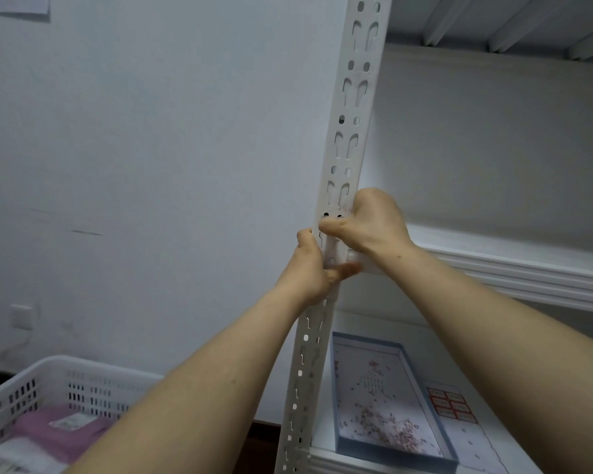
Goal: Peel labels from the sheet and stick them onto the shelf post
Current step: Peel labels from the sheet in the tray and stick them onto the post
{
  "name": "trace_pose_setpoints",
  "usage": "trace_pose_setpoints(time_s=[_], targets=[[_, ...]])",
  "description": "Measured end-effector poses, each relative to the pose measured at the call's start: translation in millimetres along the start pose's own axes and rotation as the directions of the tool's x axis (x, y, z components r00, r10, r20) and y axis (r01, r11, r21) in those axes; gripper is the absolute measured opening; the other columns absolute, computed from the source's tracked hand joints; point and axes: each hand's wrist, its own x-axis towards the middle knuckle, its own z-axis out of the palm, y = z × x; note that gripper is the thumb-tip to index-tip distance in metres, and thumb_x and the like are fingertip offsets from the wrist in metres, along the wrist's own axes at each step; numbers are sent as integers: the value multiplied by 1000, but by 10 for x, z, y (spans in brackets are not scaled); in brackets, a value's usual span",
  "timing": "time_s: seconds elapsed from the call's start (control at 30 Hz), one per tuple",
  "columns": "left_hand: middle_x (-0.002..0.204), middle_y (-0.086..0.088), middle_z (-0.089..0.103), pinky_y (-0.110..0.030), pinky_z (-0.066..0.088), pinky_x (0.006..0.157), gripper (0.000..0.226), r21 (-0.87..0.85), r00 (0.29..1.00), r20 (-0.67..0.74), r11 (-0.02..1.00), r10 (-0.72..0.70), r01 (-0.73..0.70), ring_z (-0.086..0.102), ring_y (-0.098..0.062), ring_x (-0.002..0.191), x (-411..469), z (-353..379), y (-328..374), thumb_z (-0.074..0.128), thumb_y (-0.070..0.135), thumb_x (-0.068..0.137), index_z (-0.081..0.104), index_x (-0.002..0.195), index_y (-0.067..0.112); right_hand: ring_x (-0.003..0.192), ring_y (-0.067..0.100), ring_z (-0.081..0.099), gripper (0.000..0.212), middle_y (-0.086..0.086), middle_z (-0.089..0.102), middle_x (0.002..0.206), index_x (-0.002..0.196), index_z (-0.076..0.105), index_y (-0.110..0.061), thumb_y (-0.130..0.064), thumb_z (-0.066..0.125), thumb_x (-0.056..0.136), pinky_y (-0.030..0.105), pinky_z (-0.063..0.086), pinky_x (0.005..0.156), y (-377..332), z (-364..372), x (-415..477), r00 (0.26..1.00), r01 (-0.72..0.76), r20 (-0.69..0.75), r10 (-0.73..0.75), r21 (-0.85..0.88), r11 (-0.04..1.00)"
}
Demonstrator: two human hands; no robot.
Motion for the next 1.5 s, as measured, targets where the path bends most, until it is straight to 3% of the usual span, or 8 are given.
trace_pose_setpoints(time_s=[0.27, 0.47, 0.7, 0.83, 1.1, 1.2, 1.33, 1.5], targets=[[96, -1, 50, -28, 41, 59, 64, -38, 1000, 19, 999, -8, 8, 48, -13, 73, 10, 5, -7, 69, 31, 82, 23, 121, 13, 48, 19, 28, 34, 1, 31, 51, 52, 34, -13, -22, 63, 67, 26, 23, 43, -59, 27, -30, 999, -28, -32, 26, -74, 997], [60, 17, 53, -25, 35, 52, 25, -85, 999, 1, 995, -45, 44, 55, 8, 46, 2, 7, -29, 49, 21, 98, 26, 108, 18, 77, 31, 65, 20, 12, 72, 80, 80, 70, -2, -18, 69, 69, 36, 51, 62, 58, -62, -14, 999, -16, 41, 11, 116, 993], [120, -6, 48, -31, 43, 61, 66, -25, 1000, 12, 1000, -16, 16, 54, -22, 89, 2, 8, -18, 67, 31, 82, 20, 125, 14, 70, 28, 63, 21, 10, 68, 72, 75, 67, -5, -24, 65, 66, 37, 51, 58, 34, 27, -45, 1000, 27, -14, -27, -14, 1000], [115, -8, 49, -29, 40, 58, 64, -34, 1000, 17, 999, -12, 12, 53, -22, 85, 3, 7, -23, 67, 30, 83, 21, 125, 16, 51, 22, 38, 26, 2, 39, 51, 54, 43, -11, -23, 63, 66, 27, 26, 42, -14, 18, -75, 1000, 17, -15, -19, -85, 996], [69, 25, 58, -29, 42, 60, 39, -21, 1000, -15, 1000, -21, 20, 58, 6, 62, 38, 20, -74, 52, 20, 95, 25, 121, 13, 79, 27, 65, 21, 11, 72, 82, 79, 70, -5, -23, 68, 69, 38, 53, 67, 53, -49, -46, 999, 26, 29, -27, 29, 999], [110, 0, 52, -32, 46, 63, 60, 30, 1000, 6, 1000, 7, -7, 56, -18, 85, 7, 8, -27, 61, 27, 86, 20, 127, 12, 62, 30, 56, 21, 11, 62, 64, 66, 61, -4, -25, 65, 66, 35, 44, 51, 28, -11, -42, 1000, 27, 2, -27, -29, 999], [115, -5, 47, -27, 40, 56, 65, 22, 1000, 6, 1000, 15, -15, 51, -18, 84, -15, -1, -6, 66, 30, 84, 20, 126, 13, 48, 20, 31, 32, 2, 32, 50, 53, 36, -12, -23, 62, 68, 27, 22, 43, -26, 14, -74, 999, 18, -33, -21, -108, 994], [105, 1, 50, -30, 44, 67, 56, -32, 1000, -20, 999, 21, -21, 50, -14, 81, -2, 1, -5, 68, 31, 85, 23, 115, 17, 76, 27, 65, 20, 9, 70, 76, 78, 68, -5, -23, 66, 70, 37, 54, 68, 81, -92, -9, 994, 21, 104, -32, 107, 994]])
